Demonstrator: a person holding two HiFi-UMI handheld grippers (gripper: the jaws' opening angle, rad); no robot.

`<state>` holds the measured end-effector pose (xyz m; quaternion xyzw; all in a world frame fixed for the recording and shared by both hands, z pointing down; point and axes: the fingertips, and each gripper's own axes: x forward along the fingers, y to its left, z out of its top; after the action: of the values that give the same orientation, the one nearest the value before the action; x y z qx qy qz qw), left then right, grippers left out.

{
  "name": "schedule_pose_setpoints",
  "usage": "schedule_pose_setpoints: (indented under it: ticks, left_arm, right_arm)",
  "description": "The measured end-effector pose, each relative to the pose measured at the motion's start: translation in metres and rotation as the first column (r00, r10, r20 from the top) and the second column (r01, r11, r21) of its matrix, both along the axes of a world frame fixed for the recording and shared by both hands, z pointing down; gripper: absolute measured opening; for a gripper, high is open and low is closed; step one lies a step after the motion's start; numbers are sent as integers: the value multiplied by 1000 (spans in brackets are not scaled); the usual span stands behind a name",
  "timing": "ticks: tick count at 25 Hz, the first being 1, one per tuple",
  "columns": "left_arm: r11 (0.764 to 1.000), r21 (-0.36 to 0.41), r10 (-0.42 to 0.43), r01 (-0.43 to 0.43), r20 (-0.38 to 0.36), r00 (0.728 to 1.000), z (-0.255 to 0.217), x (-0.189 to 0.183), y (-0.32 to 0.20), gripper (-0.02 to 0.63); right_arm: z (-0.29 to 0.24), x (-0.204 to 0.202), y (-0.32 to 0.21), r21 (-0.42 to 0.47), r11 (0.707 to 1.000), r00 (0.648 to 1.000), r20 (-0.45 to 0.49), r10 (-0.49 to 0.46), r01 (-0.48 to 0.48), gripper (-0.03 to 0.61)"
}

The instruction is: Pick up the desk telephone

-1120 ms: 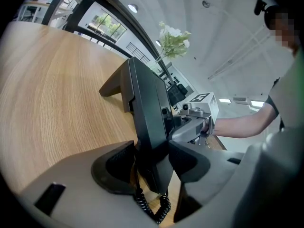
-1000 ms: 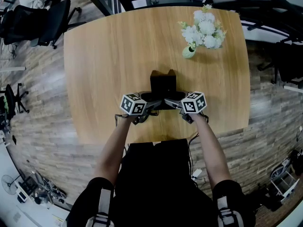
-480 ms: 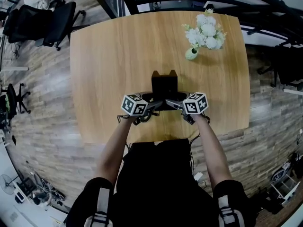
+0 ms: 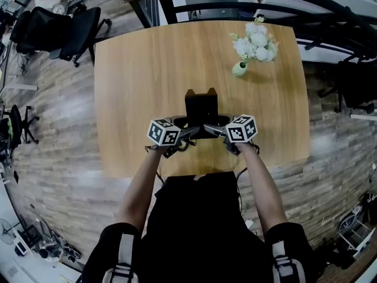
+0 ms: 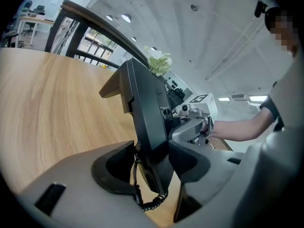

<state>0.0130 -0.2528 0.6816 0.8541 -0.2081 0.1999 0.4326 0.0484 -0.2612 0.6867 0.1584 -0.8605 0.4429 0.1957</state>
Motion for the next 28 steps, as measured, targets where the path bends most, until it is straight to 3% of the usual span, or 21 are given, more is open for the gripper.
schedule_pose_setpoints:
  ticks: [9,19,28]
  left_arm:
    - [999,28,36,-36,-3,999,-23,-2,35,230]
    - [997,27,69,-67,-53,996,-42,-6,76,230]
    - [997,45,72,-70,-32,997,-61,7,107,230]
  right_arm:
    - [-24,-2,36,26,999,1000,-5,20,-20,252]
    - [-46,-4,77,36,996,997,13,79,-80,245]
    - [-64,9,110,53,994,995,49,92,-94,244]
